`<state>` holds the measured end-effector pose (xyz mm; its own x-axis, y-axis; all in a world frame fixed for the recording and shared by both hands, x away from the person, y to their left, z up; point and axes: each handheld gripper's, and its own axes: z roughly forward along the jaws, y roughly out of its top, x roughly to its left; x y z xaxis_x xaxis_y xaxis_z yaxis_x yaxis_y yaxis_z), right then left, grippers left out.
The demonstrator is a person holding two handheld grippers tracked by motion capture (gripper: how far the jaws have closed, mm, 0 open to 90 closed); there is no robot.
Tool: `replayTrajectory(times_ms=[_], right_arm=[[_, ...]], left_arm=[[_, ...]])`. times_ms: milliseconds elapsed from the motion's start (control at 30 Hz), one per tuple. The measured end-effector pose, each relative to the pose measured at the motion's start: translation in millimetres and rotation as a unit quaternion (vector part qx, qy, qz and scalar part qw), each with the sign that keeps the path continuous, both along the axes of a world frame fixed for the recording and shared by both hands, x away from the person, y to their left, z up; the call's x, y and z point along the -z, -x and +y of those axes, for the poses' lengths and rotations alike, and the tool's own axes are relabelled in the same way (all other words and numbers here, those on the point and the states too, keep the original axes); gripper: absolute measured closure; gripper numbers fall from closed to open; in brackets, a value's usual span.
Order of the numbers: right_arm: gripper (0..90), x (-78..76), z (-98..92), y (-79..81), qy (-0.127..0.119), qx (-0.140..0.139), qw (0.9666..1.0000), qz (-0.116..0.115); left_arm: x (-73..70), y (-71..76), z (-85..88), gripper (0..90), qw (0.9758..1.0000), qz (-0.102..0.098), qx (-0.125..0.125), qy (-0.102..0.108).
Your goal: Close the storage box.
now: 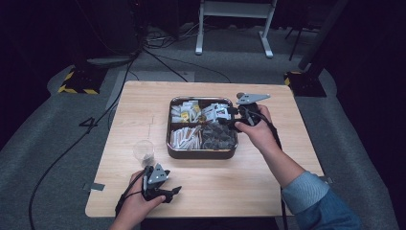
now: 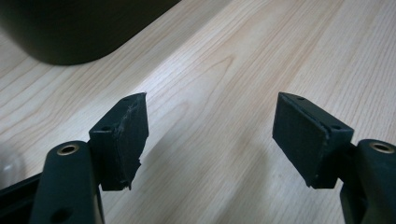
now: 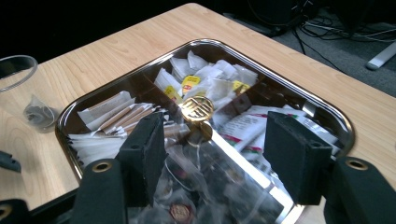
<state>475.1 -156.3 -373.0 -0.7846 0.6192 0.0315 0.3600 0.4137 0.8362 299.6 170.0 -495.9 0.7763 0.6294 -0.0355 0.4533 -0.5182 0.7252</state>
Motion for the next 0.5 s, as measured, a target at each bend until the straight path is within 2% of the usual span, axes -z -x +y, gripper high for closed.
replayTrajectory(times_ms=[200,500], right_arm=[[39.5,-5.1,-30.9,8.3,-0.017,0.008,0.9998,-0.004],[40.5,-3.0,-73.1,20.6,-0.015,0.01,0.9998,-0.005]], left_arm=[[0.6,3.1,6.9,27.4,0.9999,0.004,-0.01,0.0],[0.4,3.8,13.7,27.1,0.9998,0.009,-0.019,-0.004]])
